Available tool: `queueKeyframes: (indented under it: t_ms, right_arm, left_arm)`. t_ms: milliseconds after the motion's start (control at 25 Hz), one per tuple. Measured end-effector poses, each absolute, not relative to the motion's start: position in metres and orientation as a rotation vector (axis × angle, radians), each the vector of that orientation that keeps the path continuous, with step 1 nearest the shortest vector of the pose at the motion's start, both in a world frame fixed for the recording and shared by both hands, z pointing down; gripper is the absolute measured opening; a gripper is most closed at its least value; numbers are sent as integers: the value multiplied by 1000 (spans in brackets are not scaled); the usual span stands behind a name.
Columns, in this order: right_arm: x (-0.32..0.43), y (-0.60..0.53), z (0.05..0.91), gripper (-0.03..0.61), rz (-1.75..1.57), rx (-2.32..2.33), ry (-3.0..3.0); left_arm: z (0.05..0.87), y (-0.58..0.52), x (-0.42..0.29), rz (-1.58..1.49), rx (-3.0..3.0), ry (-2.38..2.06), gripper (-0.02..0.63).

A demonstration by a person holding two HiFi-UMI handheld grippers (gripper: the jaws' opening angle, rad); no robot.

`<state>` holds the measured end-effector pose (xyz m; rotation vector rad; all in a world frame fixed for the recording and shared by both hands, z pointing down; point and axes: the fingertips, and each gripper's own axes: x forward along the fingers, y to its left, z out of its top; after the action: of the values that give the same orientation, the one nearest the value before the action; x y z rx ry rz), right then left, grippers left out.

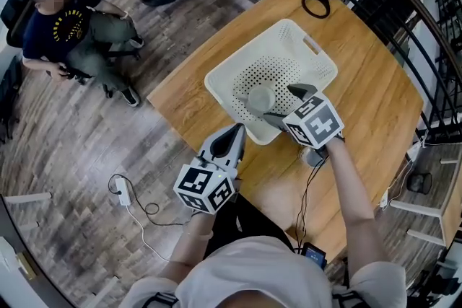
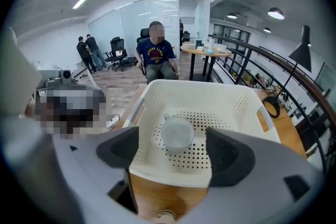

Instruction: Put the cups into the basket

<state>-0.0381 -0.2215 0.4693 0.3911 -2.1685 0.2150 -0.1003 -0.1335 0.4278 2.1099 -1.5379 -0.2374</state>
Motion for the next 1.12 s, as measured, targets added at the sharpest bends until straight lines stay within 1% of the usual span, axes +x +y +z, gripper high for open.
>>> queueKeyframes:
  t_ms: [360,440,480,520,640,760,880,1120]
  right_arm:
    - [-10,-196,418,408,188,571,-2315]
    - [-1,-190,408,399,182,631,-2344]
    - [5,-189,404,382,172,673,-2356]
    - [13,-189,399,351,153,728,-2367]
    - [41,-194,384,163,59,944,-2370]
    - [68,-191,371,63,-4,1116,-2384]
    - [89,-181,358,26,-5,1261,-2443]
    - [123,-155,344,14,-39,1490,-2466]
  left_arm:
    - [410,-135,-67,-214,2215,-1454,8]
    - [407,-136,-57,-210,2244,-1422,8]
    - [405,-136,-51,-209,2258,-1406,8]
    - [403,-137,-45,-207,2272,-1392,8]
    - [397,-139,-27,-200,2313,-1354,8]
    - [392,-140,-11,-178,2355,-1325,8]
    - [388,-139,3,-160,2392,-1298,8]
    - [381,-132,29,-129,2458,-1255,8]
